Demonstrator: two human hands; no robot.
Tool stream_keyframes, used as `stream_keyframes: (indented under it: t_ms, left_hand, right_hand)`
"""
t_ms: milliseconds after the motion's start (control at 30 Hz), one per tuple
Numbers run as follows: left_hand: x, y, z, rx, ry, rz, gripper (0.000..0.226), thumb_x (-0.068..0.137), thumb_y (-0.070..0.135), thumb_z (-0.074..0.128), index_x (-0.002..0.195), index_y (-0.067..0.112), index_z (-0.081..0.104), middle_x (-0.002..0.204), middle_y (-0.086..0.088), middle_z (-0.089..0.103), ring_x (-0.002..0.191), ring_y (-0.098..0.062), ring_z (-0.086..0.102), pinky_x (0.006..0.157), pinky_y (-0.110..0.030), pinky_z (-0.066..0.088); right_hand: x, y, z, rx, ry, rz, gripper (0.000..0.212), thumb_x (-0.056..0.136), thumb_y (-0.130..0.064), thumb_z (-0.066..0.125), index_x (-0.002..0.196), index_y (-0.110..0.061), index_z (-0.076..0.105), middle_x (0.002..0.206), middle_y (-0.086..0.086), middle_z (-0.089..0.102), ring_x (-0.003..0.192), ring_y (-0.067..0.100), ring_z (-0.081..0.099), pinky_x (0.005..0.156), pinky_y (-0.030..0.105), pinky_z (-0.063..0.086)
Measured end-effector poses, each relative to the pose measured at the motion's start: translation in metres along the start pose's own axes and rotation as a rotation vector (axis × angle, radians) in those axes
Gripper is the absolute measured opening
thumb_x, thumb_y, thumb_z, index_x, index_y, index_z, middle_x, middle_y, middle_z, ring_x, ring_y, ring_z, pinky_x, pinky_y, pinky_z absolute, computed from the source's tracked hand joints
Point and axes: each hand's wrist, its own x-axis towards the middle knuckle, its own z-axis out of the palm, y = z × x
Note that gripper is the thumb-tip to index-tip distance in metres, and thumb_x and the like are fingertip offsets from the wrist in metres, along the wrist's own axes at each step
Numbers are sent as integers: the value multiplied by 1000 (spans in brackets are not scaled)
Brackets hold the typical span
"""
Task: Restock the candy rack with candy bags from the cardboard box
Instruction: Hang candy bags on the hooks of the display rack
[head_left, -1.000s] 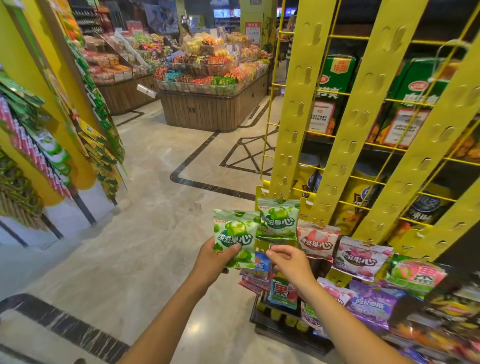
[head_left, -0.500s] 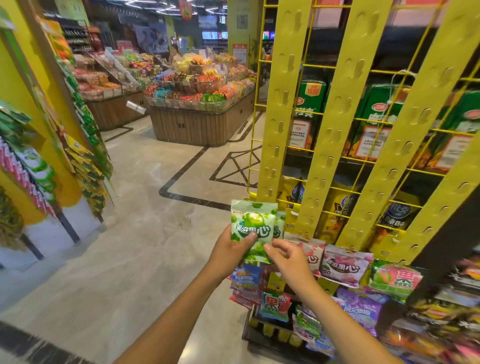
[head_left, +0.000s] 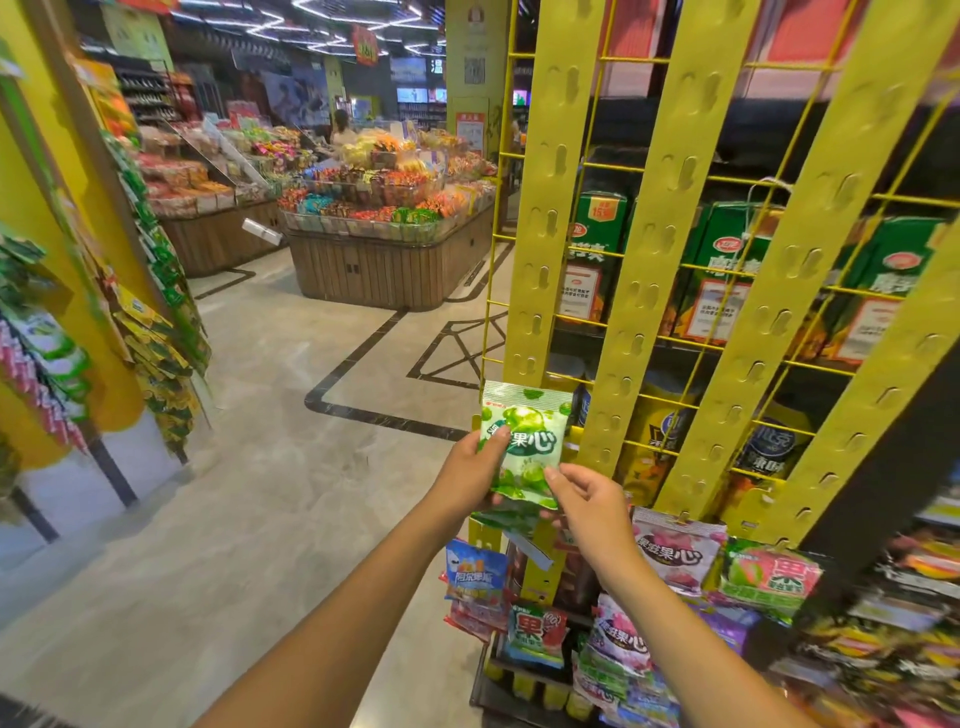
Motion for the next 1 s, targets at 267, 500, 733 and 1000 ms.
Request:
stream_keyframes:
  t_ms: [267, 500, 733, 1000]
  left_hand:
    - [-2, -15, -2, 30, 23, -35, 30, 109, 41, 48, 110, 16, 65, 65, 8, 65, 44, 1, 58, 42, -16, 42]
    - [-2, -44, -19, 12, 87, -52, 31, 103, 34, 63, 121, 8, 61, 103, -14, 72, 65, -18, 68, 55, -28, 55]
    - [-1, -75, -30, 31, 186, -9, 10, 100, 11, 68, 108, 6, 72, 110, -17, 71, 79, -18, 74, 63, -24, 59]
    - [11, -81, -30, 104, 225, -19, 6, 98, 0, 66, 98, 3, 72, 79, -6, 72, 68, -12, 68, 59, -22, 53]
  right_hand:
    - [-1, 16, 7, -44, 20, 69, 32, 100, -28, 65, 126, -9, 67, 105, -2, 76, 65, 13, 74, 54, 19, 52]
    - [0, 28, 8, -19, 22, 82, 34, 100, -26, 66, 127, -7, 65, 103, 1, 75, 72, 17, 77, 60, 21, 58]
    - [7, 49, 6, 87, 26, 155, 30, 94, -14, 73, 119, 2, 64, 87, 14, 77, 78, 26, 77, 69, 27, 62]
    - [16, 54, 4, 51, 38, 131, 14, 94, -16, 73, 105, -9, 69, 81, 11, 77, 74, 20, 77, 65, 23, 61]
